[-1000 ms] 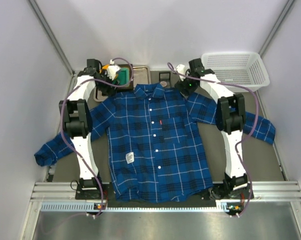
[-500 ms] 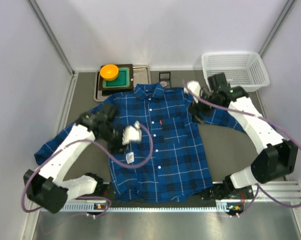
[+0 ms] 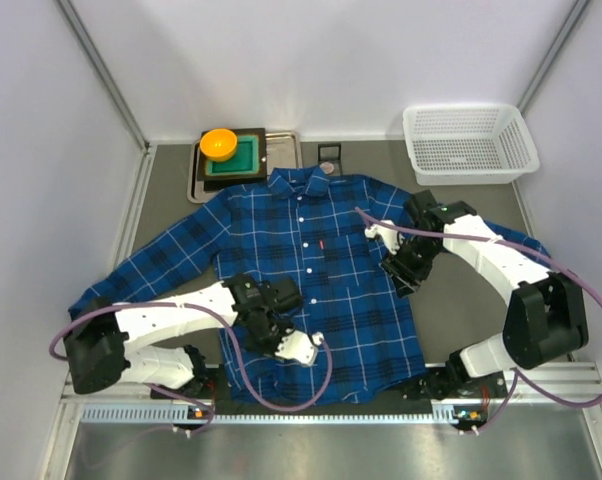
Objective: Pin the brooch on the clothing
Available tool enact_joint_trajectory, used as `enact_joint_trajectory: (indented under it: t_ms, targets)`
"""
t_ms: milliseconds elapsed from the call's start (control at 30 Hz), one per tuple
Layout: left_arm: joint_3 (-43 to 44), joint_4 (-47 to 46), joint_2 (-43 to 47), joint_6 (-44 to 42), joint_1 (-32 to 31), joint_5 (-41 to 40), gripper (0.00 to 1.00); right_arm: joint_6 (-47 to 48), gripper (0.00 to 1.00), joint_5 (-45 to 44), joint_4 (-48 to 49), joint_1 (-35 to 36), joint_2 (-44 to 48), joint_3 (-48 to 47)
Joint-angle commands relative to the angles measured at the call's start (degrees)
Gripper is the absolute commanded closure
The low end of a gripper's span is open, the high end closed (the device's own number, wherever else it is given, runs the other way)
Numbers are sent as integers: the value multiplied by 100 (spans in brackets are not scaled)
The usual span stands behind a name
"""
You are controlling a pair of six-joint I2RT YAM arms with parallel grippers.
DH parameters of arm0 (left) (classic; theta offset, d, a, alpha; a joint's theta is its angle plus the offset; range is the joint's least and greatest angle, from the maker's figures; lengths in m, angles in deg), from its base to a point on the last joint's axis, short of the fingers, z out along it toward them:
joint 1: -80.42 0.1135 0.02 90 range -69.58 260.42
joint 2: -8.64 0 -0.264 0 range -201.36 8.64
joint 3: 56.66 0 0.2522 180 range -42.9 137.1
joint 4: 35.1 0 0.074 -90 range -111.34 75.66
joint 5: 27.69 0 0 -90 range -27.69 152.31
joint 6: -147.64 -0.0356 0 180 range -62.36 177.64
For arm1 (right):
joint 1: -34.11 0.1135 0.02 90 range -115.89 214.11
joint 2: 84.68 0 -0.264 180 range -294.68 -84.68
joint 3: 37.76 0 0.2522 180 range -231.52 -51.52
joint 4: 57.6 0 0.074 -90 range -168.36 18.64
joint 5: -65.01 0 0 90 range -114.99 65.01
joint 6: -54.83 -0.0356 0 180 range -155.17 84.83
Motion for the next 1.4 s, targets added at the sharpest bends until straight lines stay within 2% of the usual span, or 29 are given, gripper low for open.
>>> enact_joint_trajectory:
  t_ms: [0, 200, 300, 333, 467, 600, 667, 767, 800, 900, 933, 967, 1000, 1033, 1100, 1133, 1167, 1200, 1267, 1300, 1367]
  targets:
    - [-369, -398, -198, 129, -343, -639, 68, -42, 47, 68, 39, 58, -141, 79]
    - [-694, -389, -393, -46, -782, -938, 72, 90, 49, 68, 82, 58, -510, 254]
    - [-888, -337, -436, -239, -984, -974, 68, 108, 49, 68, 109, 49, -624, 351]
    - [-958, -328, -428, -327, -1098, -974, 65, 116, 49, 68, 135, 67, -633, 377]
    - [-1029, -223, -314, -433, -1248, -877, 40, 134, 49, 42, 188, 102, -677, 605]
    - [-959, -205, -103, -407, -1266, -903, 29, 195, 49, -116, 258, 190, -686, 834]
    - [-556, -74, 28, -92, -1196, -991, 23, 204, 49, -195, 258, 190, -608, 852]
    - [305, 418, 248, 58, -758, -737, 13, 204, 48, -196, 31, 190, -309, 695]
    - [568, 523, 310, 102, -591, -632, 1, 213, 48, -231, -31, 181, -213, 633]
    - [1605, 709, 468, 365, 261, -333, 1, 169, 45, -424, -111, 190, 393, 343]
    - [2139, 761, 469, 549, 803, -245, 1, 143, 44, -442, -120, 190, 612, 151]
    - [2396, 744, 460, 655, 1087, -1, 1, 99, 43, -407, -120, 190, 989, 45]
    - [2608, 631, 477, 830, 1351, 19, 1, 12, 38, -372, -102, 190, 1175, -78]
    - [2932, 456, 477, 1354, 1719, -41, 1, -50, 34, -337, -93, 190, 1334, -349]
    - [3250, 60, 512, 1832, 1976, -147, 1, -277, 28, -310, 38, 190, 1703, -658]
    - [3408, -133, 565, 2478, 2082, -330, 1, -357, 26, -345, 91, 181, 1800, -947]
    - [3418, -883, 739, 2833, 2126, -550, 1, -463, 23, -424, 187, 190, 1888, -1080]
    - [3314, -1238, 854, 3141, 2205, -1030, 1, -681, 12, -485, 292, 190, 2054, -1203]
    - [3086, -2447, 1213, 3915, 2232, -1560, 1, -902, 1, -556, 775, 181, 2213, -1432]
    - [2876, -2751, 1259, 4135, 2319, -1937, 1, -1121, 1, -565, 951, 190, 2301, -1476]
    - [2900, -2903, 1103, 4470, 2547, -1836, 1, -1464, 1, -809, 1724, 181, 2302, -1556]
